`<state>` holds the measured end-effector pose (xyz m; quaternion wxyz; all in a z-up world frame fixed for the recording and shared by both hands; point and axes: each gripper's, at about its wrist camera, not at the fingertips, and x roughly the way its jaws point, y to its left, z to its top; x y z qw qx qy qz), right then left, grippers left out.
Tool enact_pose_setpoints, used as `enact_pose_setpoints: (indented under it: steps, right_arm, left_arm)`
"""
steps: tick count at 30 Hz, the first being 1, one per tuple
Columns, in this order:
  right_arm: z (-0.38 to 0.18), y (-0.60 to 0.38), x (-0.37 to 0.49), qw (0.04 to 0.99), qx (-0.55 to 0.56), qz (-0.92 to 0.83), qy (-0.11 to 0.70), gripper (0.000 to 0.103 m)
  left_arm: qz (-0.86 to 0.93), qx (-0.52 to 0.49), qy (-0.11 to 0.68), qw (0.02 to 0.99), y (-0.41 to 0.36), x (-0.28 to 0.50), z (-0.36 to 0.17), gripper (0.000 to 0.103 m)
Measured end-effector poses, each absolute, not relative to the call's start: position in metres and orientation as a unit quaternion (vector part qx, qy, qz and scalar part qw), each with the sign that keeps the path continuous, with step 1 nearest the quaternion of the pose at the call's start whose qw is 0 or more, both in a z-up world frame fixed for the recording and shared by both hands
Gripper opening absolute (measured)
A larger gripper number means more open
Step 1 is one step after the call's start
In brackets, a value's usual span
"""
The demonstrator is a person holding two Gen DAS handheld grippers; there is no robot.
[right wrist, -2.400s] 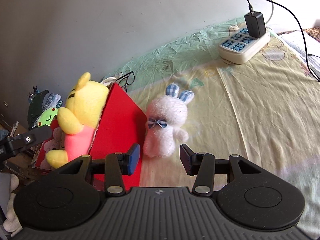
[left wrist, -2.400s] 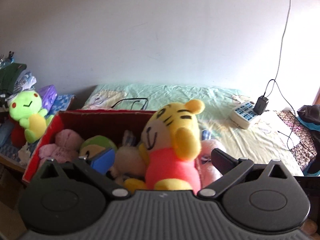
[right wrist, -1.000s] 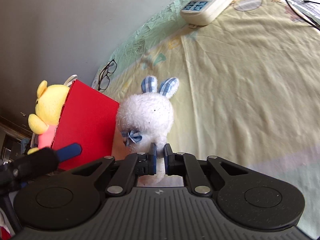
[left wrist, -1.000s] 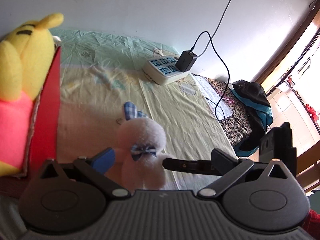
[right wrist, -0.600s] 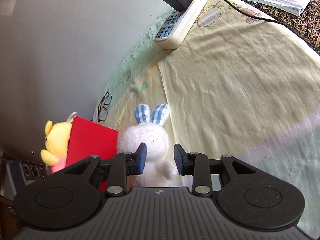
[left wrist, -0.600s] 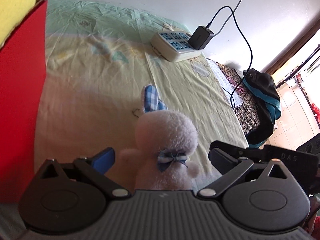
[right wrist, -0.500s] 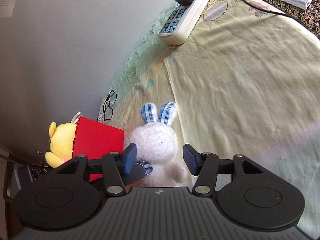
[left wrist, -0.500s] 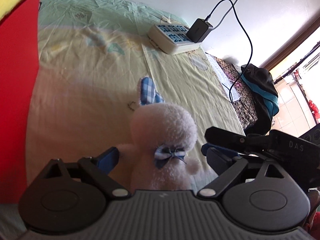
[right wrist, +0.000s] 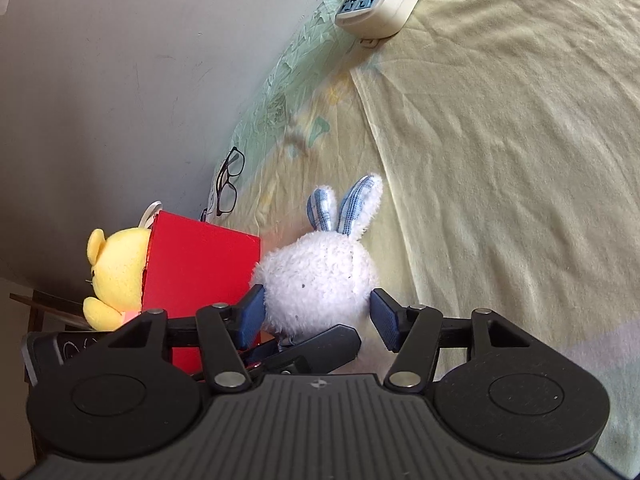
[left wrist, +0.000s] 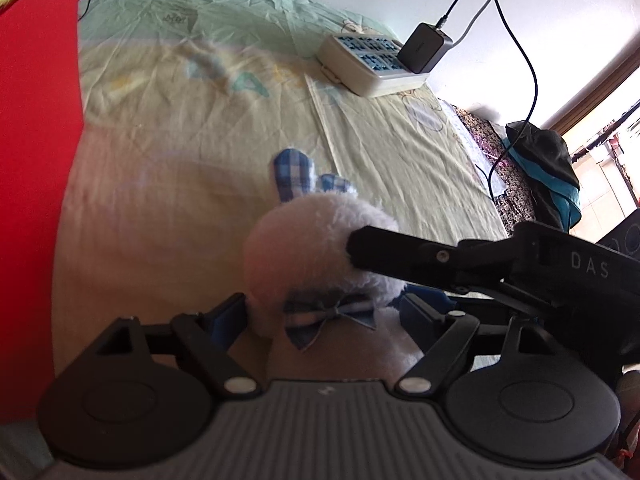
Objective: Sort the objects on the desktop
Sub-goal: 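Close both grippers on either side of the white rabbit's body, then lift the white rabbit with both grippers and carry it over the box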
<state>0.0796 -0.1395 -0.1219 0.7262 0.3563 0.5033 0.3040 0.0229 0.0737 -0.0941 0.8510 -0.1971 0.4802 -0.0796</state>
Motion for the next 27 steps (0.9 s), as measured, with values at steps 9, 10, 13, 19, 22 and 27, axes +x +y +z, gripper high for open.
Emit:
enact_pose_setpoints:
  steps: [9, 10, 13, 19, 22, 27]
  right_arm:
    - [-0.119, -0.164, 0.068, 0.729, 0.368, 0.287, 0.502, 0.051]
    - [-0.119, -0.168, 0.066, 0.728, 0.369, 0.284, 0.503, 0.051]
    - [-0.118, -0.179, 0.057, 0.727, 0.369, 0.278, 0.508, 0.051]
    - [-0.111, -0.175, 0.035, 0.739, 0.33, 0.274, 0.519, 0.049]
    - [-0.1, -0.165, 0.024, 0.781, 0.273, 0.265, 0.496, 0.046]
    - [-0.099, -0.167, 0.023, 0.788, 0.282, 0.248, 0.487, 0.048]
  left_arm:
    - [-0.098, -0.132, 0.483, 0.86, 0.042, 0.02, -0.085, 0.079]
    - [-0.101, -0.13, 0.482, 0.861, 0.041, 0.018, -0.083, 0.079]
    - [-0.114, -0.119, 0.477, 0.864, 0.033, 0.01, -0.079, 0.079]
    - [-0.147, -0.119, 0.477, 0.859, 0.024, -0.005, -0.078, 0.078]
    - [-0.161, -0.094, 0.465, 0.865, 0.012, -0.02, -0.073, 0.078]
    - [-0.144, -0.108, 0.441, 0.879, 0.022, -0.03, -0.07, 0.081]
